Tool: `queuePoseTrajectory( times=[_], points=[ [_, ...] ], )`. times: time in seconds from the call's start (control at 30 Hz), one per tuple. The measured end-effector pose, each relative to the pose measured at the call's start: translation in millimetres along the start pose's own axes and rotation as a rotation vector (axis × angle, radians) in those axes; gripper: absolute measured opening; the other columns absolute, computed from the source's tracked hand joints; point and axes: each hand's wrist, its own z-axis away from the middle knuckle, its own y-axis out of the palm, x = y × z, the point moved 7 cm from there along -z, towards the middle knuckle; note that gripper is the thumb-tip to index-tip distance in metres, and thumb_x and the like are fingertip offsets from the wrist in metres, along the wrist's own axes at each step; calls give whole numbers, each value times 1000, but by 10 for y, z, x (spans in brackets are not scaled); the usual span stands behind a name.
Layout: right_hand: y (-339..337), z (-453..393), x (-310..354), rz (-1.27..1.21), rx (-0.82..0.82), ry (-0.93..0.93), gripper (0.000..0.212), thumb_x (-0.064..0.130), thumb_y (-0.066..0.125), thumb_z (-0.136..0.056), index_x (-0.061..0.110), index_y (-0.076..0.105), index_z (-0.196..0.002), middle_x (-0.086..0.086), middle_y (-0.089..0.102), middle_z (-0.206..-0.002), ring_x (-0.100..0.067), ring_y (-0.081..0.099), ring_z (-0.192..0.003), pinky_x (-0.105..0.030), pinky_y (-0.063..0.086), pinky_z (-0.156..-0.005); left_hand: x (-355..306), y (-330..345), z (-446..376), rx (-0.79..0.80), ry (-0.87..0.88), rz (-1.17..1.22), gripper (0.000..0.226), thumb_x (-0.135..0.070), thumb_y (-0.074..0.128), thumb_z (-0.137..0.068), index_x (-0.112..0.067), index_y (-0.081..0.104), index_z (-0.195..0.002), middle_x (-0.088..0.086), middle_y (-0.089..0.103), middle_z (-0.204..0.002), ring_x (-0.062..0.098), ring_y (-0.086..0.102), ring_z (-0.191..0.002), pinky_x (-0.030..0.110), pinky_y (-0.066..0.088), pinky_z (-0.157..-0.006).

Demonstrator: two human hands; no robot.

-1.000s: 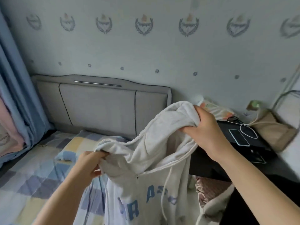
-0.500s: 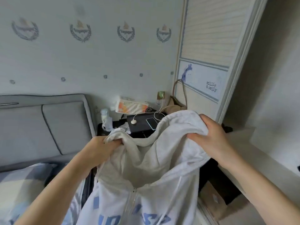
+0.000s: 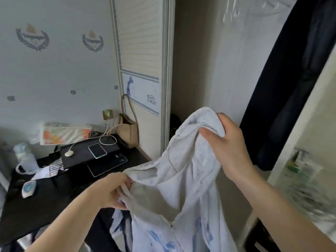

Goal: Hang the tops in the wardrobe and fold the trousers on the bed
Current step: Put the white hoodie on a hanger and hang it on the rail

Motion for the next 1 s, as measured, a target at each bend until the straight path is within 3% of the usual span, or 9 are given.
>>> queuePoseTrajectory(
  times=[0.1,0.2,0.3,0.4,0.5,0.57,0.7,0.77,1.0],
  points=[
    [-382,-96,-60,55,-111,-23,16,12,63,-88,27,63,-92,14,67,-89,0,63,-84,-13,51,-70,-74,447,-215,175,-1,-135,36,-21,78,-72,-13,67,-105,11,74,-99,31,68,-90,50,55,-81],
    [-719,-208,-119,125,-214,-47,23,13,63,-87,36,61,-86,20,66,-87,5,62,-81,-6,46,-66,-389,666,-428,-28,152,-423,36,-42,79,-73,-17,69,-97,6,71,-87,21,65,-77,39,60,-76],
    [-863,-283,-174,247,-241,-79,23,14,61,-88,36,59,-87,19,64,-87,5,59,-81,-4,44,-67,-750,741,-598,-109,297,-430,16,-30,71,-87,-14,68,-86,9,69,-82,22,67,-73,38,61,-66],
    [-953,-391,-279,499,-280,-100,12,20,57,-93,30,58,-100,17,61,-85,5,57,-84,-5,42,-66,-1030,817,-738,111,198,-56,17,-12,56,-94,-2,65,-104,16,71,-86,29,67,-78,40,56,-65],
    [-987,-505,-409,804,-303,-84,16,31,52,-96,26,53,-111,9,59,-84,-8,57,-78,-25,51,-68,-1423,913,-752,299,151,206,18,-11,46,-97,-2,61,-103,17,65,-92,29,59,-84,40,50,-68],
    [-987,-597,-496,981,-325,-53,26,35,48,-97,19,51,-118,2,59,-86,-16,58,-77,-37,53,-68,-1742,935,-696,367,188,194,14,-13,53,-93,-4,64,-93,15,66,-84,29,60,-78,38,50,-67],
    [-1007,-834,-665,1088,-381,77,27,33,46,-98,16,48,-119,0,56,-87,-19,56,-75,-39,51,-64,-2396,953,-600,566,301,30,32,-13,72,-68,-1,74,-98,19,71,-101,34,68,-91,46,51,-91],
    [-999,-927,-743,1082,-414,150,26,32,46,-98,16,47,-119,0,55,-85,-21,55,-73,-39,50,-62,-2634,951,-592,638,355,-102,30,-15,73,-75,-1,75,-102,21,72,-104,35,70,-91,44,57,-81],
    [-790,-1137,-949,1077,-429,304,16,32,50,-97,19,45,-104,2,56,-80,-17,57,-69,-37,52,-61,-3382,753,-872,249,763,-90,28,-39,76,-81,-12,68,-85,4,75,-70,25,72,-74,31,55,-69]
  ],
)
